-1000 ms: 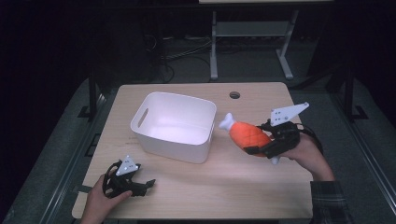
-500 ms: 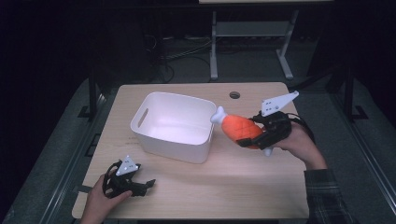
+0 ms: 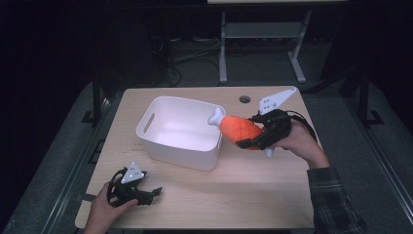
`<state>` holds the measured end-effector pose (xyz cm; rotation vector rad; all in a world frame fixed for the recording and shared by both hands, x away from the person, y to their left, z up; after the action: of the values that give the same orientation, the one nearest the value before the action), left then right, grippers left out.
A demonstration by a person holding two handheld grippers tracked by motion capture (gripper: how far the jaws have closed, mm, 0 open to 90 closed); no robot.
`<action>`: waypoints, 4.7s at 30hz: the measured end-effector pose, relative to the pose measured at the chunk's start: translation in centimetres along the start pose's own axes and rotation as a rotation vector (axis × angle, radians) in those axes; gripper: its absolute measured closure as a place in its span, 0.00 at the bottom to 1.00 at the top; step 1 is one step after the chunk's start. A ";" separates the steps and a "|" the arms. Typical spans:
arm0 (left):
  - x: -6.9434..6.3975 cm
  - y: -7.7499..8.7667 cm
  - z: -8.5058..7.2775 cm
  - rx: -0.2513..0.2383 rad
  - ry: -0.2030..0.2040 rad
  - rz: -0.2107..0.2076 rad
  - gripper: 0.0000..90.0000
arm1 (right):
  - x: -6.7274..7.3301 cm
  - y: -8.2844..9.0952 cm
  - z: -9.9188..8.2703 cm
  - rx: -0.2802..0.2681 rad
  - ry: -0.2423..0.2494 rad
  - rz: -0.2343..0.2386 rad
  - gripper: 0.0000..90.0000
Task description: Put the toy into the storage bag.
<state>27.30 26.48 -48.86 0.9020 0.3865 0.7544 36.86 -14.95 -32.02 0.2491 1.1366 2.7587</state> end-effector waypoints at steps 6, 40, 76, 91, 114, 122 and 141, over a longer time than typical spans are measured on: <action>0.0 0.0 0.0 -0.001 0.001 0.000 0.14 | -0.2 -0.8 1.4 0.004 0.019 0.014 0.31; 0.0 0.0 0.0 -0.001 0.001 0.000 0.14 | -1.1 -6.0 8.9 0.071 0.117 0.075 0.31; 0.0 0.0 0.0 0.000 0.000 0.001 0.14 | -1.3 -13.8 12.8 0.165 0.147 0.134 0.29; 0.0 0.0 0.0 0.001 -0.001 0.002 0.14 | -1.7 -14.8 12.6 0.181 0.114 0.144 0.25; 0.0 0.0 0.0 0.002 -0.003 0.002 0.14 | -1.5 -12.5 11.2 0.138 0.074 0.100 0.21; 0.0 0.0 0.0 -0.001 0.001 0.000 0.14 | -1.6 -9.1 9.1 0.101 0.005 0.022 0.17; 0.0 0.0 0.0 0.002 -0.001 0.001 0.14 | -0.9 -4.5 2.8 0.030 -0.122 -0.145 0.11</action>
<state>27.31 26.50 -48.86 0.9040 0.3860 0.7542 38.69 -10.07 -33.39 0.3199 1.1192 2.5650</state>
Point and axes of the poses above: each handheld gripper's, and its own axes: y roughly backward along the jaws, z roughly out of its top, x roughly to its left, the point moved 2 cm from there along -y, roughly forward along the jaws, and after that the axes turned 11 degrees about x, right-handed, at the moved point
